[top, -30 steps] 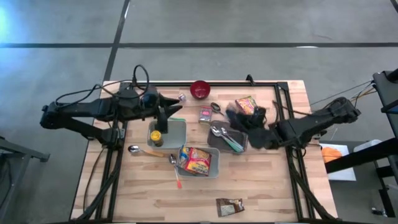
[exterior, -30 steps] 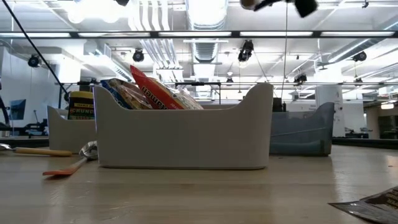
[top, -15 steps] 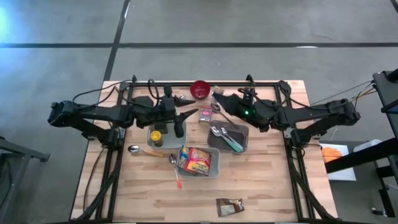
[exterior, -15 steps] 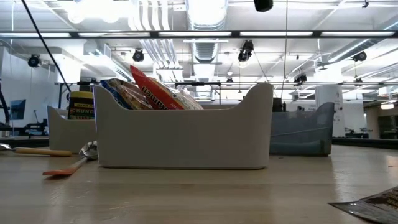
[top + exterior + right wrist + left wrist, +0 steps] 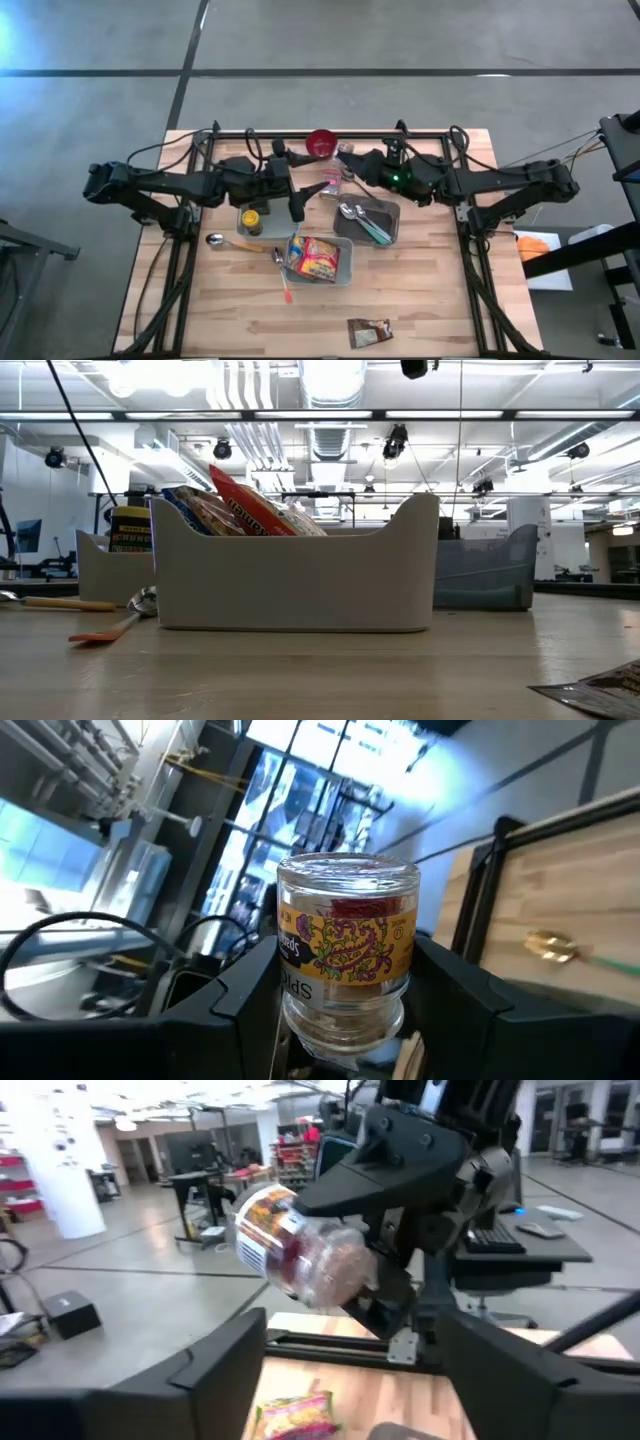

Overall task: Pick & Place Food Item
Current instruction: Put the bottom brown seasoning bottle into the top gray bin

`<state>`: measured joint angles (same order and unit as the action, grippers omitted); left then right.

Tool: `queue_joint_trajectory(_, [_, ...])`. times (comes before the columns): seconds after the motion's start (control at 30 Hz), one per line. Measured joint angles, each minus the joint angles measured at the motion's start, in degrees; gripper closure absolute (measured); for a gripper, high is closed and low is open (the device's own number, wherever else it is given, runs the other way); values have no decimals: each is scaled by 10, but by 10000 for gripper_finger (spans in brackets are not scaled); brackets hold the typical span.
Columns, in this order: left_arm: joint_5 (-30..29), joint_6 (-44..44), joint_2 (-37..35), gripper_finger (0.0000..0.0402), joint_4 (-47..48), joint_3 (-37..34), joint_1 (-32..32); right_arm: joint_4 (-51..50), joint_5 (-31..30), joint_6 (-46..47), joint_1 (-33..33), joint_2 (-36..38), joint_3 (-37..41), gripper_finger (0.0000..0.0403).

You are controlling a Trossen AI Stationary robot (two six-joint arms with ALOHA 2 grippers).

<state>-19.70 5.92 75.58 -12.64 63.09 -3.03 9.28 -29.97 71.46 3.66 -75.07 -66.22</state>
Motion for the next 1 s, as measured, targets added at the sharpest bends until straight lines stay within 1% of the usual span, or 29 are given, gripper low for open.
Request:
queue_joint_trajectory(0.13, [-22,5,4,65,-17,0,0,1,45,15,-22,0,0,226])
queue_joint_trajectory(0.27, [-39,12,4,57,-22,0,0,9,50,-6,-34,0,0,226])
queue_joint_trajectory(0.37, [-42,-23,4,57,-33,0,0,8,59,-36,-41,0,0,226])
queue_joint_trajectory(0.47, [-33,-79,4,57,-43,0,0,8,104,-86,-56,0,0,226])
queue_joint_trajectory(0.57, [-19,-137,4,57,-46,0,0,11,135,-154,-66,0,0,226])
queue_joint_trajectory(0.63, [-6,-184,4,57,-46,0,0,19,171,-227,-72,0,0,226])
queue_joint_trajectory(0.7, [20,-234,4,57,-47,0,0,22,228,-298,-78,0,0,226])
queue_joint_trajectory(0.8, [75,-288,2,57,-45,0,1,11,325,-364,-87,0,0,226])
queue_joint_trajectory(0.87, [115,-315,-3,57,-43,0,1,-1,376,-403,-89,3,-1,226])
queue_joint_trajectory(0.93, [141,-345,-10,57,-34,0,1,-33,404,-441,-90,4,-10,226])
queue_joint_trajectory(1.0, [156,-375,-18,57,-17,0,1,-96,411,-484,-89,4,-29,226])
